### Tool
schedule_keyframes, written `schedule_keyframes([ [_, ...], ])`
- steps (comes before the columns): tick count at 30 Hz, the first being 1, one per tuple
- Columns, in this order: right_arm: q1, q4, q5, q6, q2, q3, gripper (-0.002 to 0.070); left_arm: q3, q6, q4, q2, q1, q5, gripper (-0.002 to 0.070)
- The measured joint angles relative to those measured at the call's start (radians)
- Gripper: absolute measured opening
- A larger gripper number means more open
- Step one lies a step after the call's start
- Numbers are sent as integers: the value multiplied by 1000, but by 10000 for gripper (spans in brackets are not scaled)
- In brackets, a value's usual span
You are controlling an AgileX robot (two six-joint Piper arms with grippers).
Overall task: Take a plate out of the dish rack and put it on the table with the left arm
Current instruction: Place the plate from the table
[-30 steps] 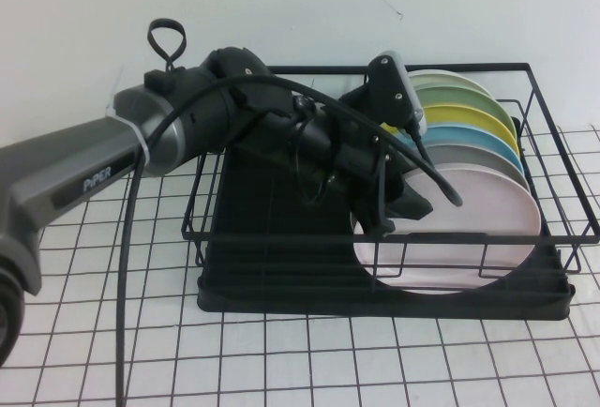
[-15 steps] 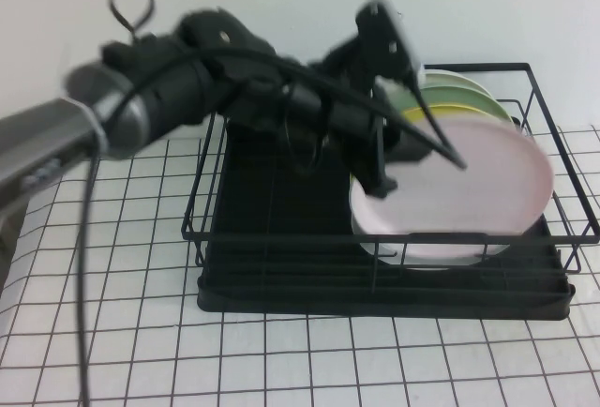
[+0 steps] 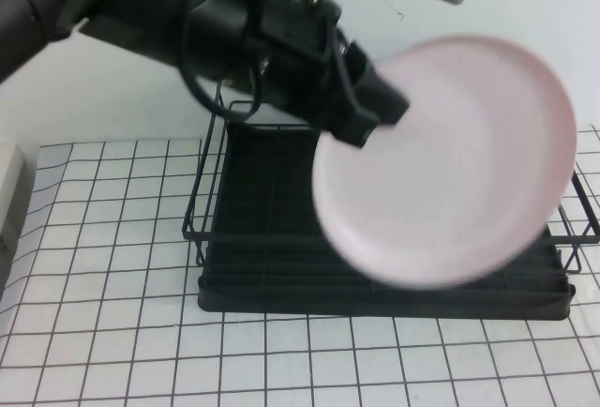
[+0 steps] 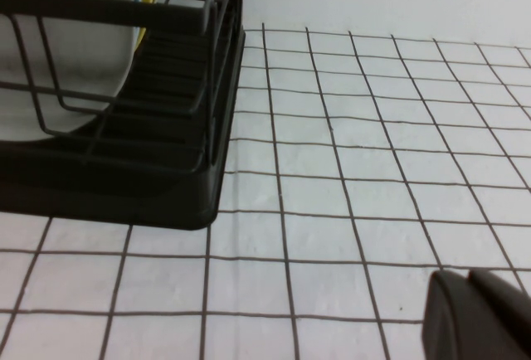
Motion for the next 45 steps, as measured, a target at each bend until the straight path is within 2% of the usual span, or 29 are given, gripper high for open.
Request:
schedule_keyframes([
  [4, 0, 0, 0, 0, 0, 0, -1, 2, -132, 17, -9, 0, 202, 102],
  [7, 0, 0, 0, 0, 0, 0, -1, 39, -186, 18, -9, -32, 243, 102],
  [14, 0, 0, 0, 0, 0, 0, -1, 223, -332, 143, -3, -178, 70, 102],
  [17, 0, 0, 0, 0, 0, 0, -1, 316, -378, 154, 2, -210, -18, 102],
  [23, 0, 0, 0, 0, 0, 0, -1, 394, -422, 161, 55, -214, -102, 102],
  [32, 0, 0, 0, 0, 0, 0, -1, 399, -440, 159, 183, -216, -130, 102],
  [43, 0, 0, 0, 0, 0, 0, -1, 399, -451, 179, 194, -216, -164, 104],
  [45, 0, 0, 0, 0, 0, 0, -1, 399, -451, 200, 194, -216, -166, 127],
])
